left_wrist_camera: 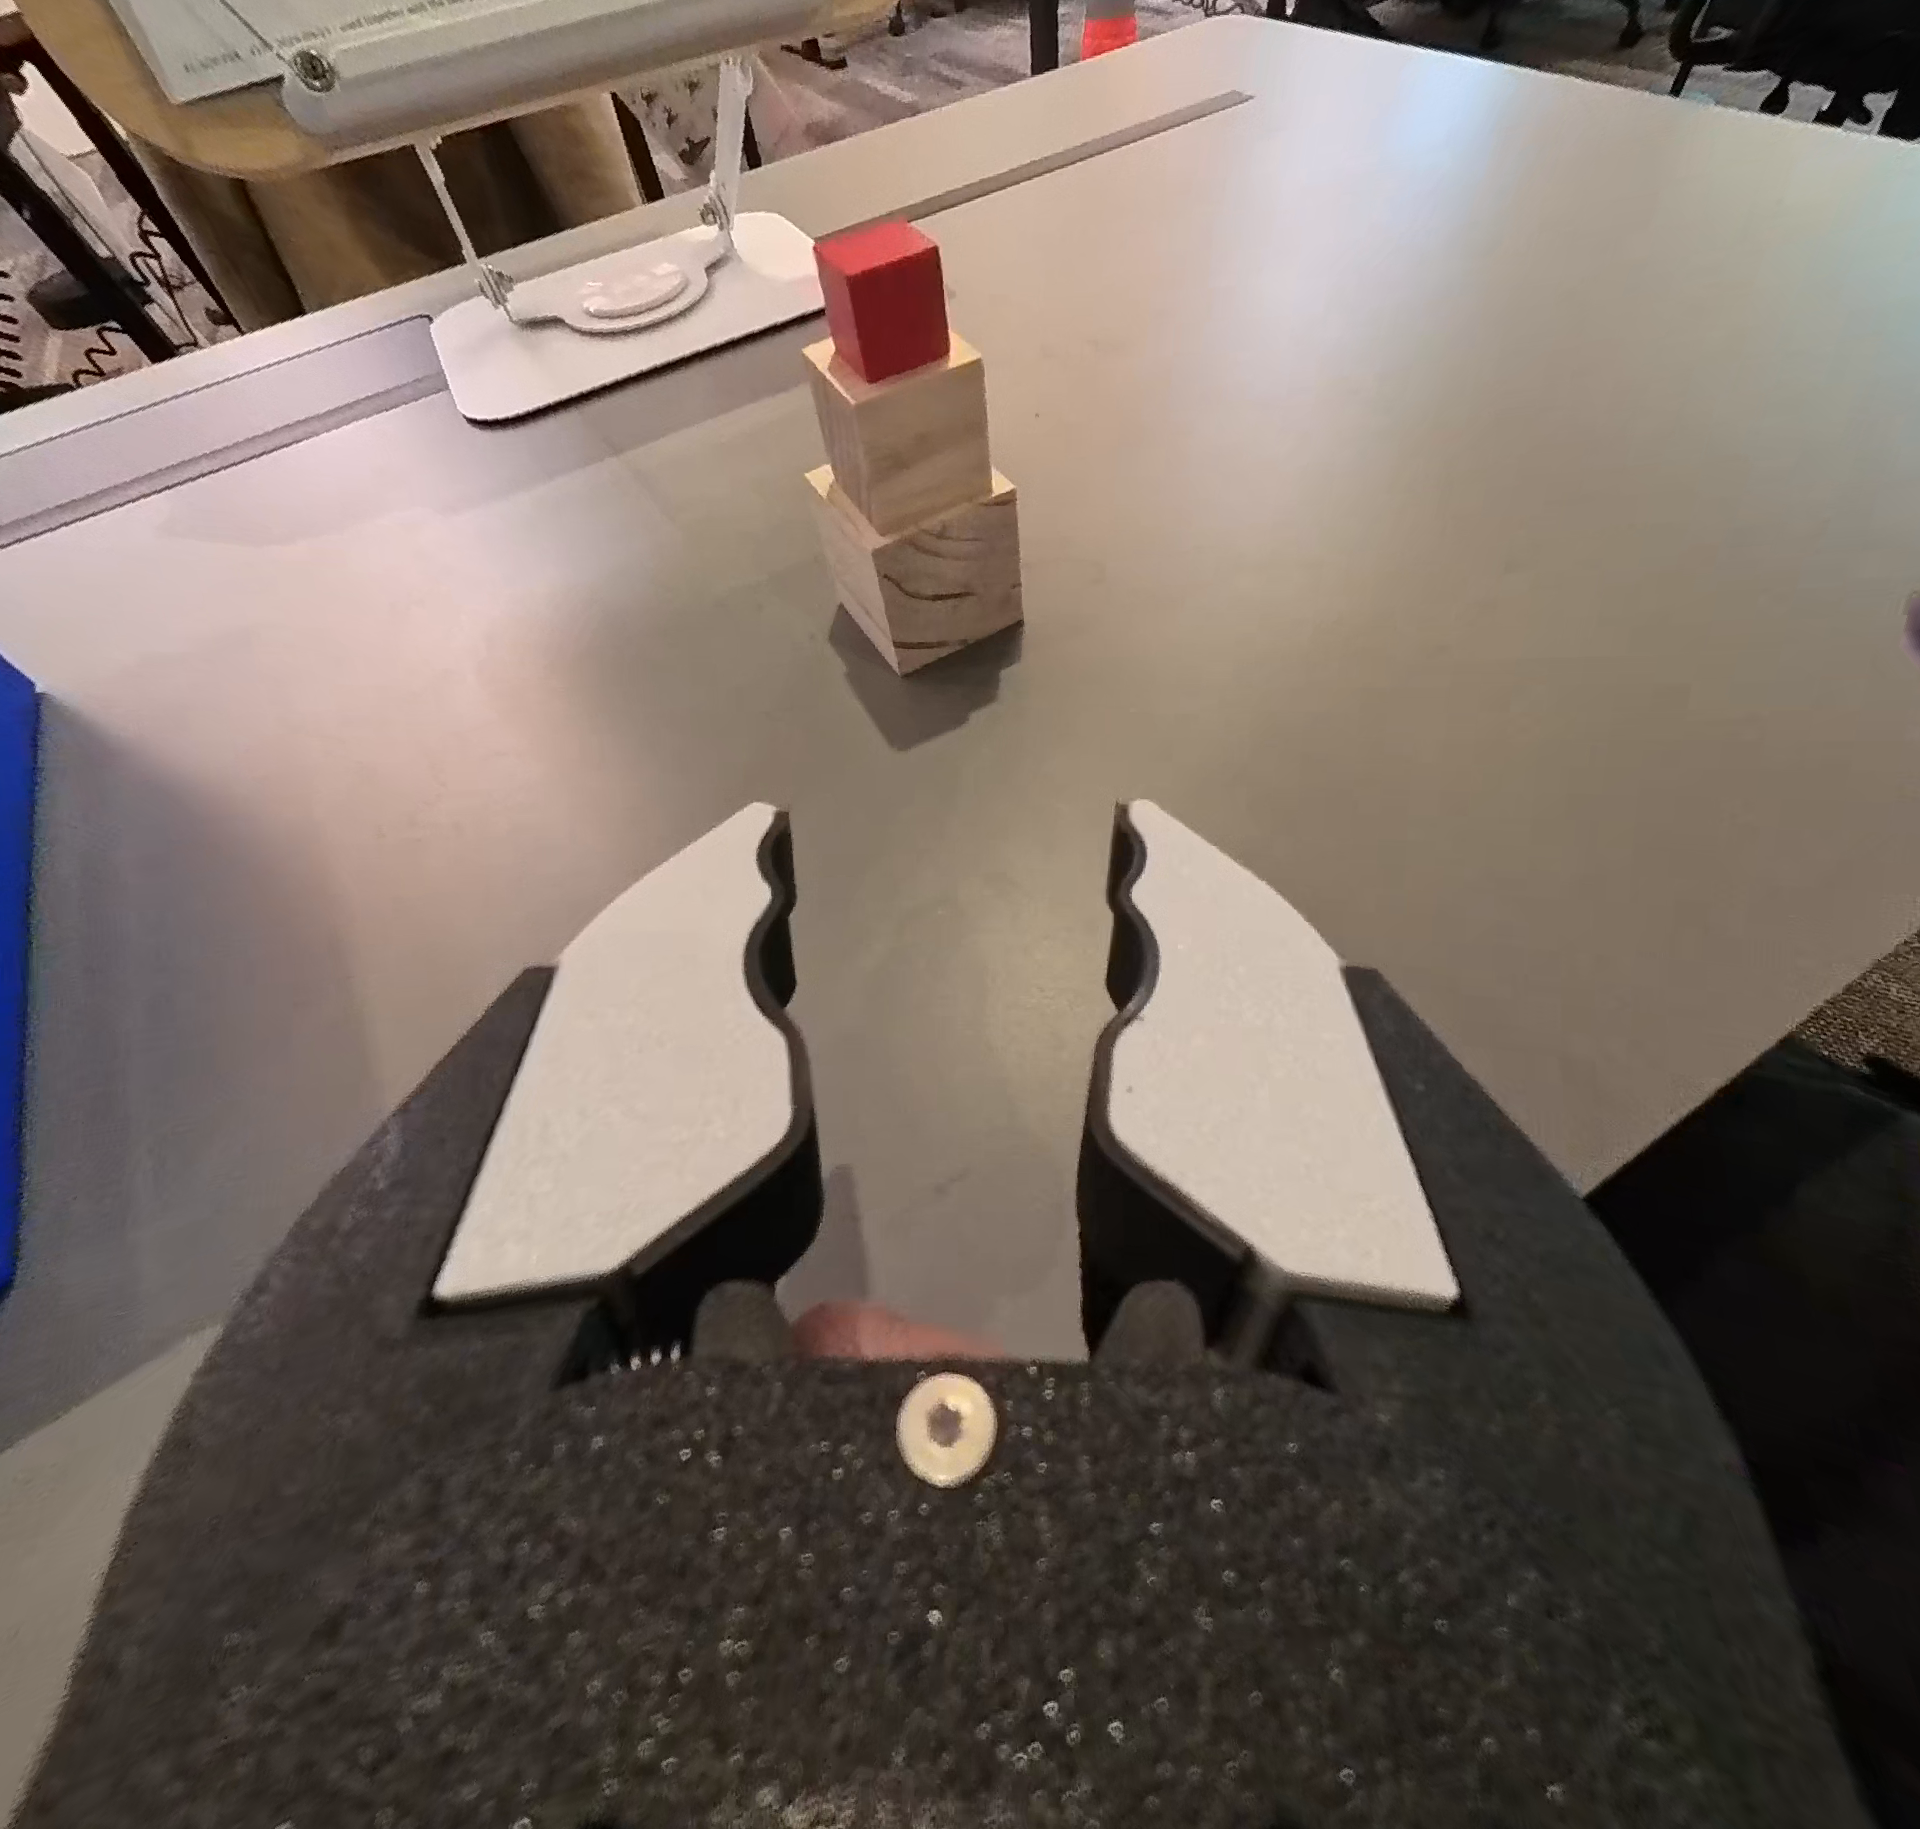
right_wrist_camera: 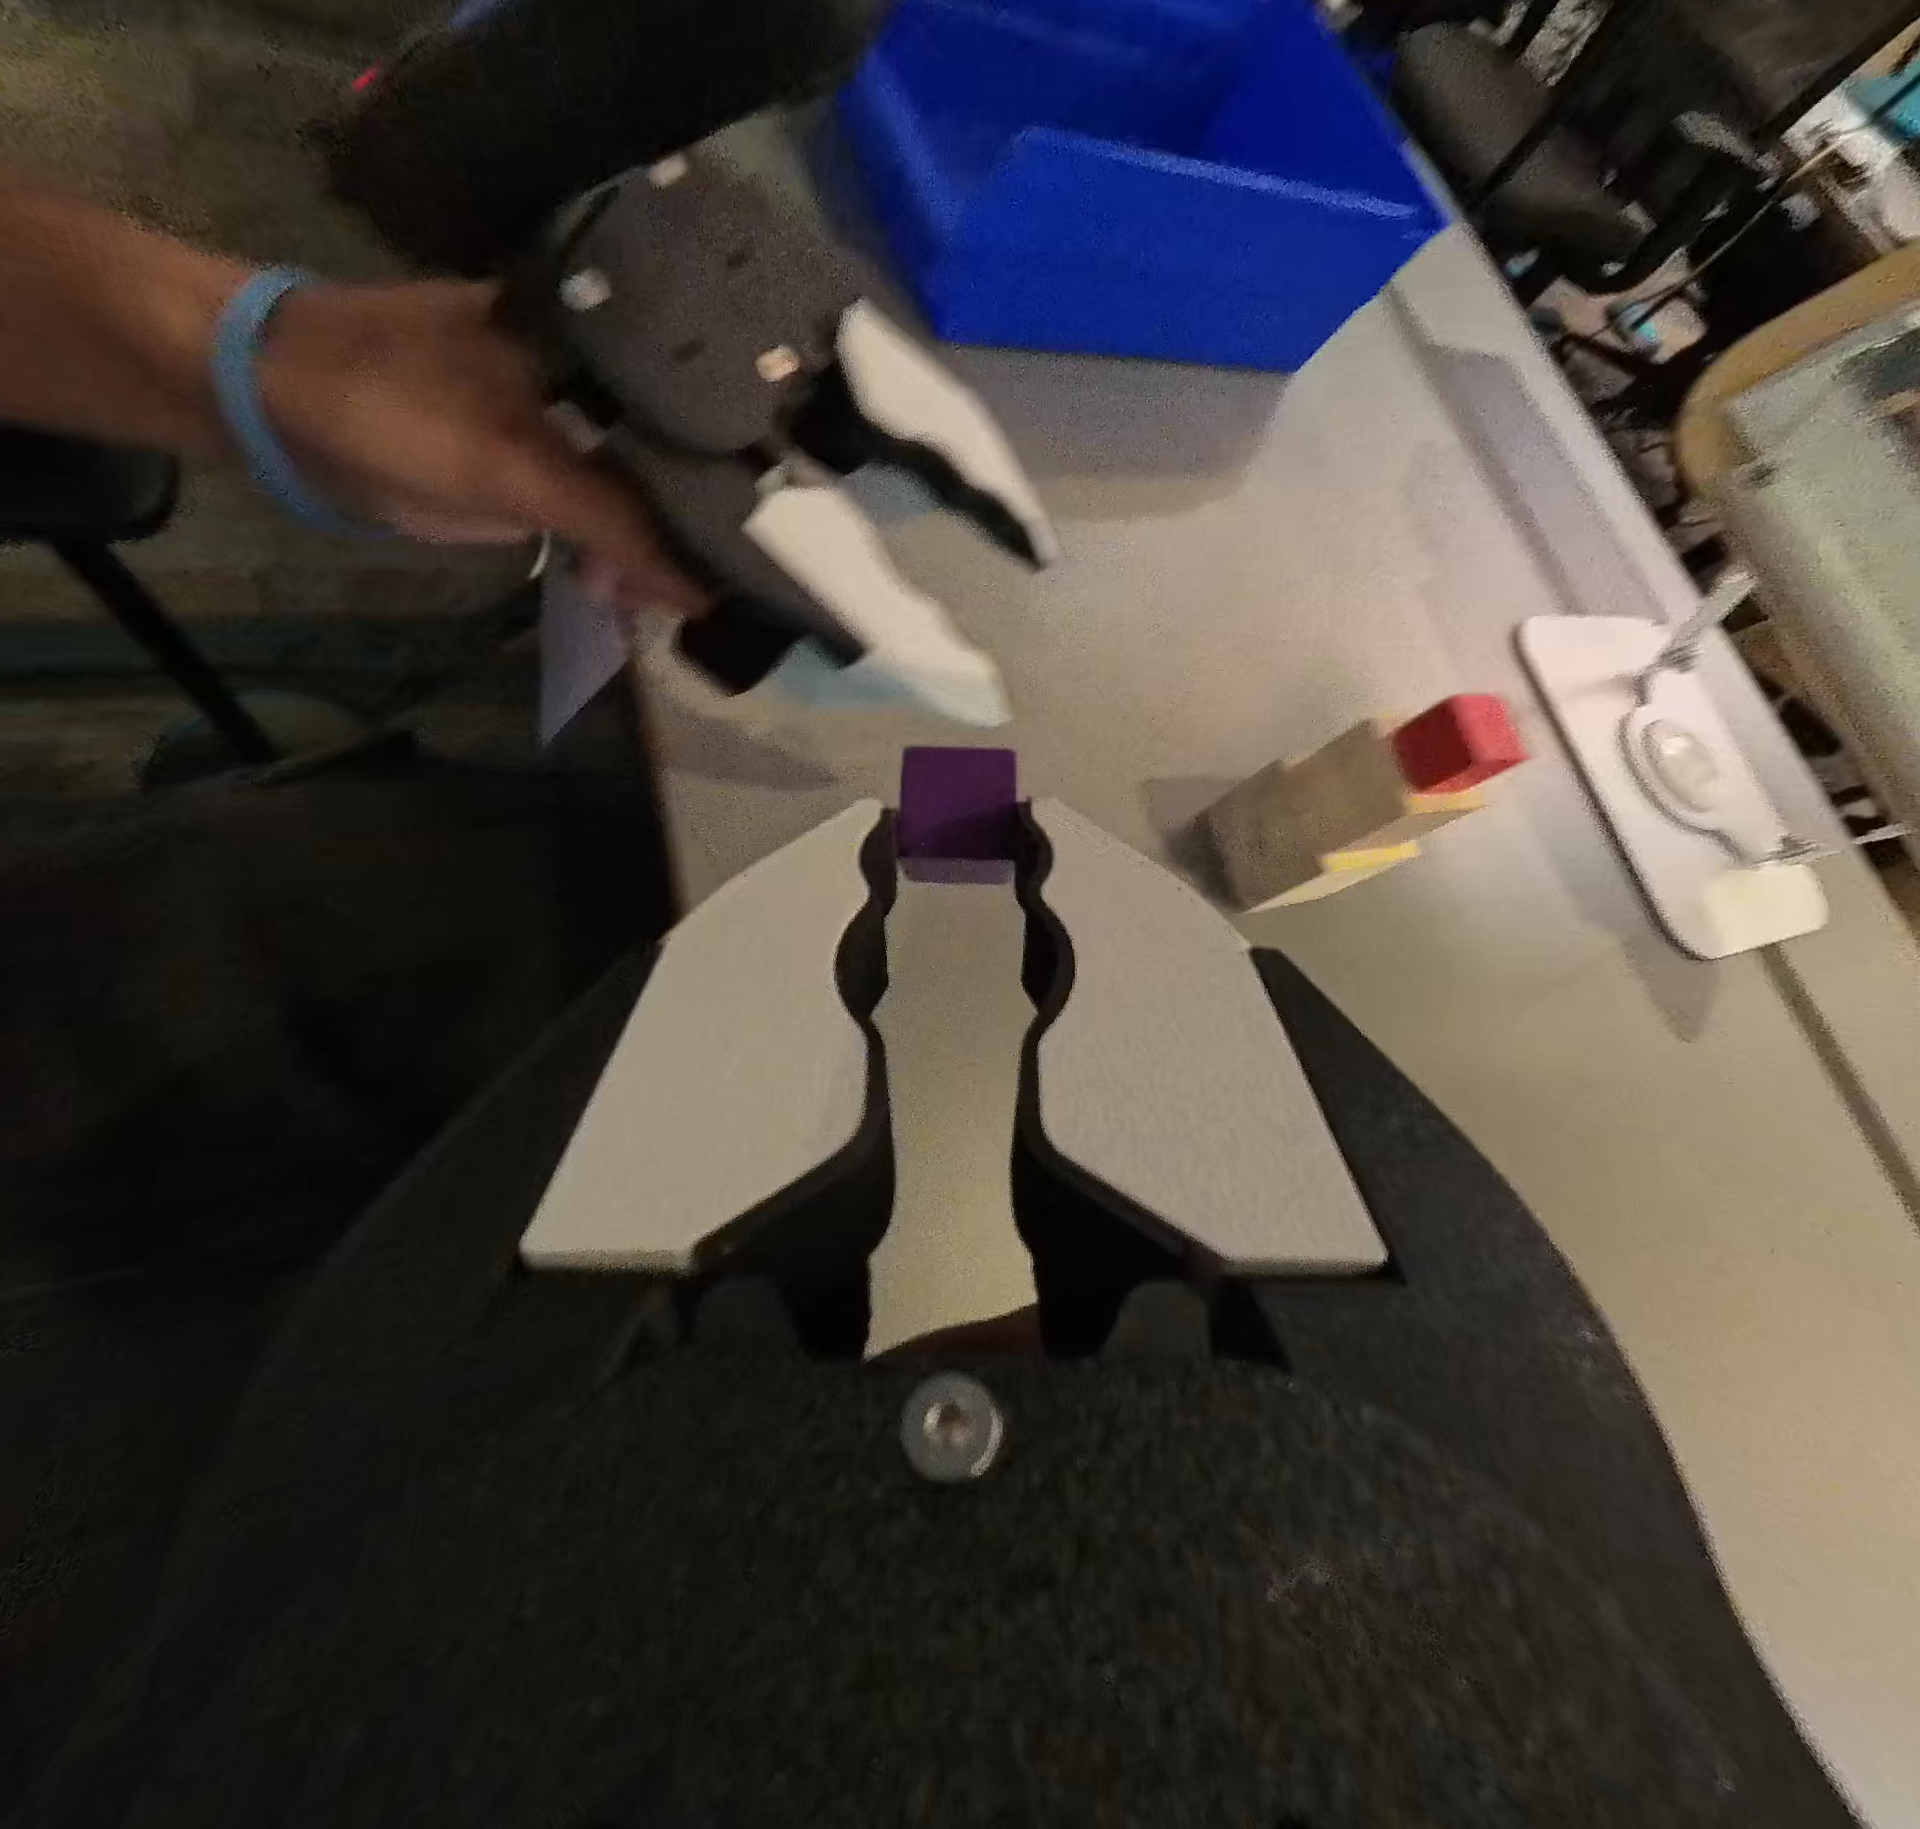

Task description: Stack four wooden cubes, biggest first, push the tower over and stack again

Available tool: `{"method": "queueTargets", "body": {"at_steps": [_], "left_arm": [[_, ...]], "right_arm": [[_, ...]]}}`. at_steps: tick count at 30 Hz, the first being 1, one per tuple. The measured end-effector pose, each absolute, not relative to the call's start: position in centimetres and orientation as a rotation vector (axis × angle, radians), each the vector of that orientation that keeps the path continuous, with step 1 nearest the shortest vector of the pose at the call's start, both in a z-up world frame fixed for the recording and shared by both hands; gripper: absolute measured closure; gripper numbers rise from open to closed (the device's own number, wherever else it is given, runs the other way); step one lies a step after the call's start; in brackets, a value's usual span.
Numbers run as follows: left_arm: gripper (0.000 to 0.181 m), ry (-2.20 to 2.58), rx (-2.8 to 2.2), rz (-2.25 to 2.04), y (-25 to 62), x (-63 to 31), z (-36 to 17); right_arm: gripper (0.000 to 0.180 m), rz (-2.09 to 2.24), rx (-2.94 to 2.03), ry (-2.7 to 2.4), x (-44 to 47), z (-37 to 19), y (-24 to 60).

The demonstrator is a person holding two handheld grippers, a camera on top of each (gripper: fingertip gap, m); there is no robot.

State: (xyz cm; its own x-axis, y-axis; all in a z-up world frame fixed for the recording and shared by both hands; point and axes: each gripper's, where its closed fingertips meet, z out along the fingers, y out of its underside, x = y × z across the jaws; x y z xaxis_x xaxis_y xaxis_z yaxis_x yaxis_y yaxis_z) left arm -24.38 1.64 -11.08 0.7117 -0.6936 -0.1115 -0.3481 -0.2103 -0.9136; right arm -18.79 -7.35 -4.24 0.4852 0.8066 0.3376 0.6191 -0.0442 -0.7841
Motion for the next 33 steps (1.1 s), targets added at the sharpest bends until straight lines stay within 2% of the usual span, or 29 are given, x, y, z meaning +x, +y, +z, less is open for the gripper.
{"method": "queueTargets", "body": {"at_steps": [5,12,32,33], "left_arm": [[0.124,0.814,-1.830,-0.388,1.9,-24.5,-11.4],[0.124,0.825,-1.824,-0.370,1.9,-24.6,-11.4],[0.124,0.838,-1.874,-0.384,2.0,-25.4,-12.8],[0.123,0.839,-1.875,-0.383,2.0,-25.3,-12.9]], "right_arm": [[0.159,0.265,-1.745,-1.153,-16.8,-0.9,1.7],[0.159,0.444,-1.871,-1.228,-15.0,-2.0,11.3],[0.158,0.558,-1.924,-1.412,-15.6,-6.3,13.4],[0.151,0.548,-1.917,-1.409,-15.6,-6.2,13.6]]}}
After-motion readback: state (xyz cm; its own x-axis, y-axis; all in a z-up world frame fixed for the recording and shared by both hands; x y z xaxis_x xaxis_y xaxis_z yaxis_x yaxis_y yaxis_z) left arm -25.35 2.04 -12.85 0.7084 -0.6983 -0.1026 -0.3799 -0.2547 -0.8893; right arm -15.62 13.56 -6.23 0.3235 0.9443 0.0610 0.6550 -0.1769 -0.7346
